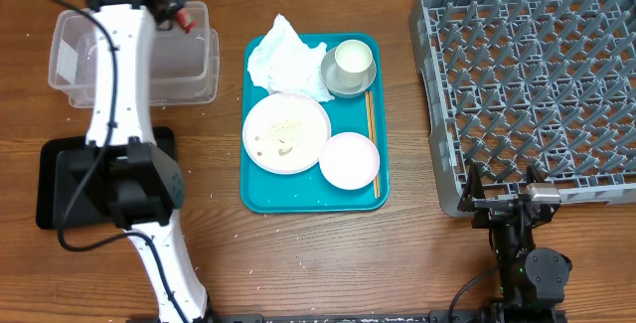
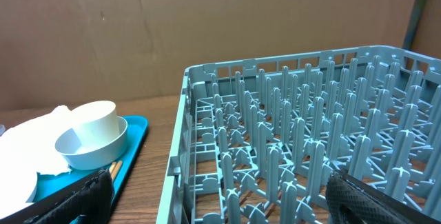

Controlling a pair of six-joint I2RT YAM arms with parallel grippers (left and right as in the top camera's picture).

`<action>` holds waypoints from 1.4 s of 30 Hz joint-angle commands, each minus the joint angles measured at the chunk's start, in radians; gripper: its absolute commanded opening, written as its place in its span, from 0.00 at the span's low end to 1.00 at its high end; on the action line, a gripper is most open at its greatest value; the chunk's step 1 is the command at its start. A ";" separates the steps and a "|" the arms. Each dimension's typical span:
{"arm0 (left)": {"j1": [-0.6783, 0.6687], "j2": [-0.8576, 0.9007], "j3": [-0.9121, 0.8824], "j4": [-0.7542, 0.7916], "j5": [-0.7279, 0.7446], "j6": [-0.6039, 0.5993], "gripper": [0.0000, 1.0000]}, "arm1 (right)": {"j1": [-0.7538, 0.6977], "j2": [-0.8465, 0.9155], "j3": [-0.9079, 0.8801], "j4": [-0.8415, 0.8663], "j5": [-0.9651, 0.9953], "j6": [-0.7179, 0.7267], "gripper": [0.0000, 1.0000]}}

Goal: Sort waste into correct bins and load items into the dishwasher
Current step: 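Carry the wrapper left and drop it into the clear bin, then move the left gripper back to the white napkin and grasp it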

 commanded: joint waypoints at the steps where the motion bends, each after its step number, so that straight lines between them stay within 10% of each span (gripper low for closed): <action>1: 0.047 0.069 0.002 -0.005 0.068 -0.252 0.04 | -0.004 -0.008 -0.010 0.006 -0.001 -0.007 1.00; 10: 0.101 0.092 0.002 -0.005 0.121 -0.326 0.60 | -0.004 -0.008 -0.010 0.006 -0.001 -0.007 1.00; 16: 0.085 0.092 0.002 0.026 0.478 -0.003 0.44 | -0.004 -0.008 -0.010 0.006 -0.001 -0.007 1.00; 24: -0.103 0.092 0.002 -0.037 0.674 0.471 0.47 | -0.004 -0.008 -0.010 0.006 -0.001 -0.007 1.00; 36: -0.407 0.093 -0.035 -0.149 -0.068 0.325 0.68 | -0.004 -0.008 -0.010 0.006 -0.001 -0.007 1.00; 42: -0.392 0.093 -0.120 -0.182 -0.148 0.180 0.76 | -0.004 -0.008 -0.010 0.006 -0.001 -0.007 1.00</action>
